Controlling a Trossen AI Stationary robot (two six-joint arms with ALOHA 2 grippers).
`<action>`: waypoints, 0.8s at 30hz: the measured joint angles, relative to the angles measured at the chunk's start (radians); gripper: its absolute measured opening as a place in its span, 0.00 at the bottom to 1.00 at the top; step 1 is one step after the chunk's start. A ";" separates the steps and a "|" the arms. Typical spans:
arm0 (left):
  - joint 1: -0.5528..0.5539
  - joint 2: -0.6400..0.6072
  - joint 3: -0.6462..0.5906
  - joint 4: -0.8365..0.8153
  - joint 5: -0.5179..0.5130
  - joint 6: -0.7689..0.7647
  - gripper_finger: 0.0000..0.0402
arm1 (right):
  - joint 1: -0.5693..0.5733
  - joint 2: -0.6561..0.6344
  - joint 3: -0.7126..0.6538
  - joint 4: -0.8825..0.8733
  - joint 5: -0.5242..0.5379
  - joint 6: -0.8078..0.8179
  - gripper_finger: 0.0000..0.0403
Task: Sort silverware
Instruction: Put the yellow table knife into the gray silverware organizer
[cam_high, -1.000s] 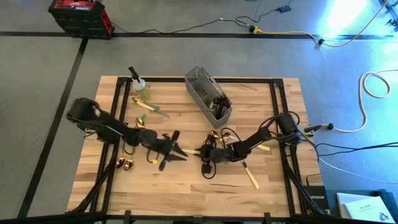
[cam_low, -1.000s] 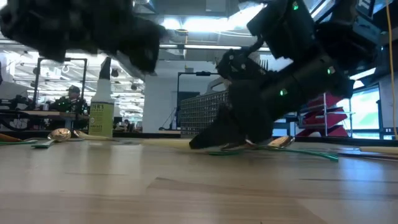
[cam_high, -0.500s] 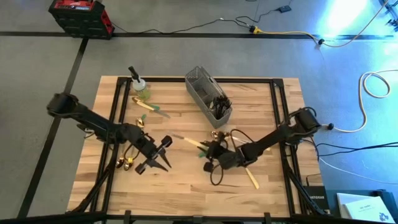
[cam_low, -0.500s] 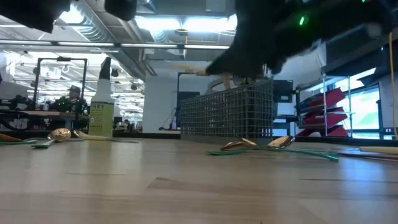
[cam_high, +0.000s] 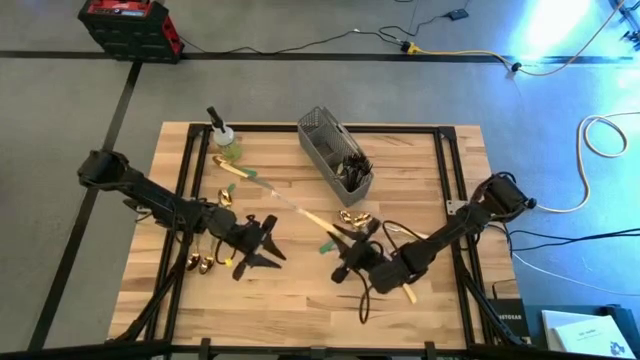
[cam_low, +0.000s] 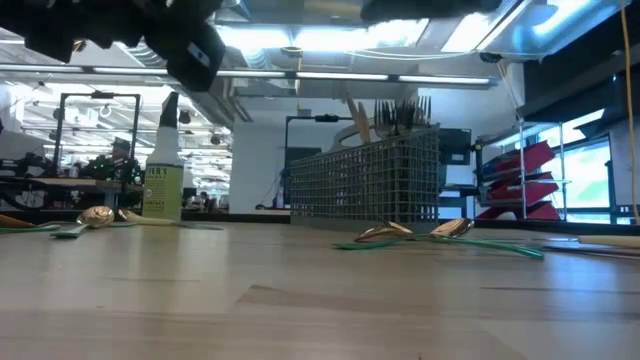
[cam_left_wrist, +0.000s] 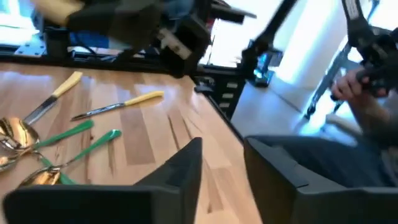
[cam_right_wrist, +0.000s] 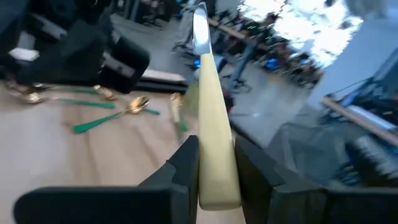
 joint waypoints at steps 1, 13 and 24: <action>0.000 0.000 0.000 -0.002 -0.010 -0.011 0.32 | 0.005 0.000 0.013 0.002 0.019 -0.024 0.14; 0.005 0.000 0.000 0.238 -0.255 -0.020 0.64 | 0.005 0.000 0.085 0.012 0.050 -0.122 0.14; 0.039 0.015 0.010 0.375 -0.617 -0.201 0.65 | -0.055 0.000 0.085 0.188 0.025 -0.293 0.14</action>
